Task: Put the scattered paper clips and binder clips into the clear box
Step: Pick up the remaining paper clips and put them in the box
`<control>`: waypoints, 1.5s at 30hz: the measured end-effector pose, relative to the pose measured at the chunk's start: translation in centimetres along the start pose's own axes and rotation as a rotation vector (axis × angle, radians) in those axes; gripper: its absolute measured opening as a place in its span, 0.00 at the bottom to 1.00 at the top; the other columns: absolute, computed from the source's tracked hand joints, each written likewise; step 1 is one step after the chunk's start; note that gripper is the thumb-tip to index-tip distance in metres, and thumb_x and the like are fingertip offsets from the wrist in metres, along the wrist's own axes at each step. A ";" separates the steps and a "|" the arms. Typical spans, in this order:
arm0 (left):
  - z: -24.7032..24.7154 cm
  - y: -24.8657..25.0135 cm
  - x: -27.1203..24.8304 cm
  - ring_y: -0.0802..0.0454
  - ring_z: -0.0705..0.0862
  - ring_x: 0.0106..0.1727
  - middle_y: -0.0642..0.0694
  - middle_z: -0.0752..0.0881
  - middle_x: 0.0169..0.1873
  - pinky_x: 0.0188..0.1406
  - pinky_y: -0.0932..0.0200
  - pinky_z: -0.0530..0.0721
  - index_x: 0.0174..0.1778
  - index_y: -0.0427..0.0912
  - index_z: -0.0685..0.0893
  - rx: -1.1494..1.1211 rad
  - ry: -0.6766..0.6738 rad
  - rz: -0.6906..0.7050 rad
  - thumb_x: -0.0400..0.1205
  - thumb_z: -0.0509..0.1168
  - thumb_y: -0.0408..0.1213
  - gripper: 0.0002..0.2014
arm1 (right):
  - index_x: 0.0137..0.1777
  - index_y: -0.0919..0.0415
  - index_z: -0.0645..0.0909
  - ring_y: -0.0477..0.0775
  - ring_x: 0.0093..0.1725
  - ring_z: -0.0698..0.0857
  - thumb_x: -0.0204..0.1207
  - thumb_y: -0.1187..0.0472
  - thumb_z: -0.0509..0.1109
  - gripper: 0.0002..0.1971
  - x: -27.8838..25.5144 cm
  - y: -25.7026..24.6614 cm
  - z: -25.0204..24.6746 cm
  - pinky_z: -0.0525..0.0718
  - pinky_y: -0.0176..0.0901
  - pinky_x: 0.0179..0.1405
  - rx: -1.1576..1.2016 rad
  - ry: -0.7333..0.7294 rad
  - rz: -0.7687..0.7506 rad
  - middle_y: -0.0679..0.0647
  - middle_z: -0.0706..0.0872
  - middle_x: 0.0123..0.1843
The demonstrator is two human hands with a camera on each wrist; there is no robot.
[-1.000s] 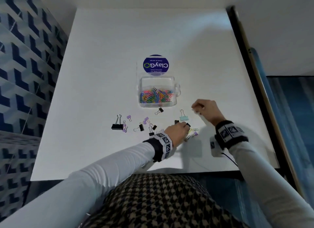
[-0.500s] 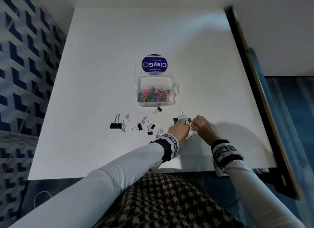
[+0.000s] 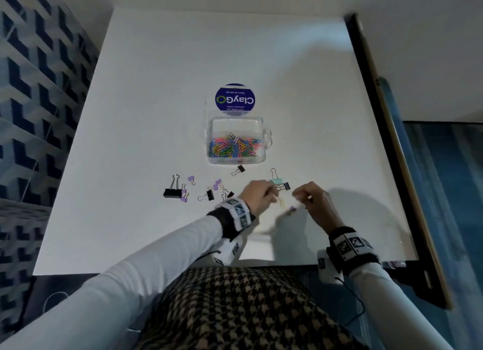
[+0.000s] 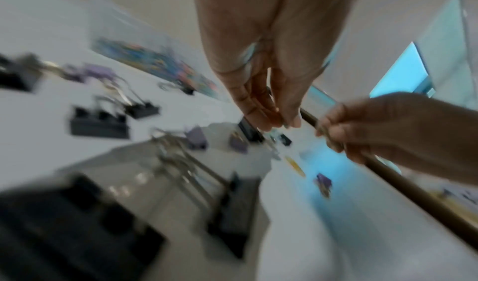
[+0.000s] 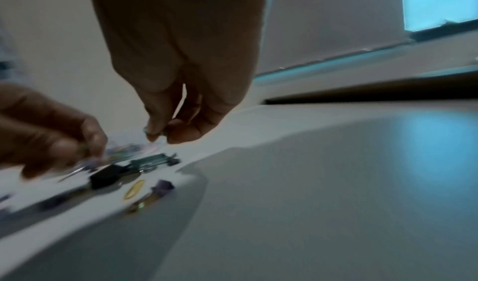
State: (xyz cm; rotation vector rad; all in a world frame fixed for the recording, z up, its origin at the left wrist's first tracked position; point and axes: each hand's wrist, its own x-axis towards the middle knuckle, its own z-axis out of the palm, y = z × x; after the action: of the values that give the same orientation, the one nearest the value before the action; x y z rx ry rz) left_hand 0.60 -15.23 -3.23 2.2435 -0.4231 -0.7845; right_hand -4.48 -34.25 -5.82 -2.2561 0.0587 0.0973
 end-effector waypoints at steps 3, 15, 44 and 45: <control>-4.0 -0.9 -1.0 0.56 0.85 0.45 0.37 0.88 0.49 0.44 0.79 0.73 0.46 0.31 0.86 -0.021 0.095 0.003 0.78 0.63 0.26 0.07 | 0.40 0.67 0.81 0.55 0.34 0.83 0.73 0.76 0.65 0.07 0.0 -1.2 0.9 0.83 0.35 0.32 -0.090 -0.191 -0.126 0.57 0.80 0.42; -15.6 -5.9 3.1 0.38 0.84 0.57 0.33 0.87 0.54 0.59 0.61 0.75 0.53 0.31 0.86 0.160 0.363 -0.134 0.80 0.61 0.25 0.10 | 0.36 0.67 0.74 0.66 0.35 0.79 0.66 0.78 0.61 0.07 -0.3 -4.3 5.7 0.69 0.46 0.27 -0.483 -0.022 0.002 0.66 0.80 0.35; -11.8 -14.5 -7.9 0.42 0.67 0.71 0.42 0.65 0.68 0.58 0.38 0.80 0.71 0.53 0.67 0.319 0.058 -0.352 0.65 0.78 0.39 0.39 | 0.36 0.63 0.74 0.56 0.32 0.73 0.67 0.75 0.70 0.09 -1.0 -5.1 4.5 0.71 0.46 0.28 -0.510 -0.275 -0.036 0.60 0.80 0.36; -11.3 -14.0 -7.6 0.42 0.67 0.70 0.42 0.66 0.67 0.58 0.38 0.81 0.70 0.52 0.68 0.321 0.055 -0.330 0.66 0.77 0.40 0.37 | 0.33 0.59 0.72 0.56 0.32 0.72 0.65 0.77 0.68 0.13 -0.3 -5.7 4.2 0.72 0.47 0.28 -0.432 -0.276 -0.033 0.60 0.79 0.35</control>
State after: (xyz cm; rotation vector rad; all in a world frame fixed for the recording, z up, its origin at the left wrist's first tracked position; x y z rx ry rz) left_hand 3.04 4.15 -3.82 2.6723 -0.1596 -0.8677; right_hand -4.56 -27.33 -4.05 -2.6489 -0.1616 0.4393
